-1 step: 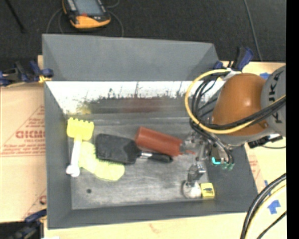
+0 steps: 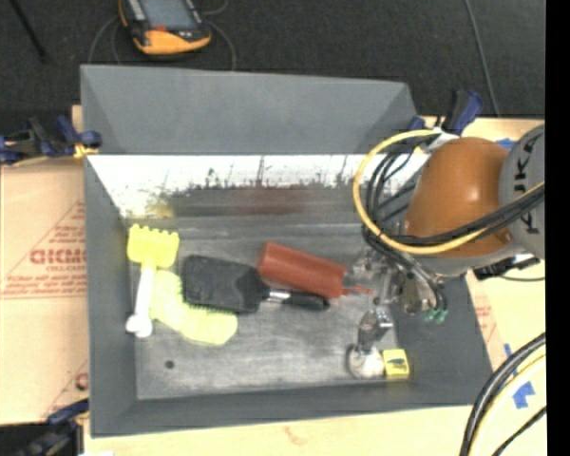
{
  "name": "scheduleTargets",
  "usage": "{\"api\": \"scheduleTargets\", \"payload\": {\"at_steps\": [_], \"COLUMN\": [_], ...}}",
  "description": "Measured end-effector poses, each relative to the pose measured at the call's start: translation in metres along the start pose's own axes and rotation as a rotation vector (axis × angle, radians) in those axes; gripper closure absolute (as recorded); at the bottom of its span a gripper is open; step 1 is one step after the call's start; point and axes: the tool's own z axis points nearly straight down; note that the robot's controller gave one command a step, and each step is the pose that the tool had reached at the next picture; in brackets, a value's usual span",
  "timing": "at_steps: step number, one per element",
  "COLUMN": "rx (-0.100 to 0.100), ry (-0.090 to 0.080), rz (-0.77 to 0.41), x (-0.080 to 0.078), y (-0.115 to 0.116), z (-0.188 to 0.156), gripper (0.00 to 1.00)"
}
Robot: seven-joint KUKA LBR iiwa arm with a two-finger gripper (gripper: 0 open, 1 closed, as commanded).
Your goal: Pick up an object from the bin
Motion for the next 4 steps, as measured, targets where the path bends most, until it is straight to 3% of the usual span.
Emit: {"api": "scheduleTargets", "payload": {"at_steps": [1,2,3,4], "rx": [0.007,0.000,-0.001,0.002], "ry": [-0.023,-0.001,-0.003,-0.013], "rz": [-0.021,-0.027,0.201,0.009], "x": [-0.082,-0.077,-0.083,-0.072], "y": [0.034,0.041,0.047,0.077], "z": [0.059,0.072,0.065,0.081], "gripper": [0.00,0.00,0.00,0.00]}}
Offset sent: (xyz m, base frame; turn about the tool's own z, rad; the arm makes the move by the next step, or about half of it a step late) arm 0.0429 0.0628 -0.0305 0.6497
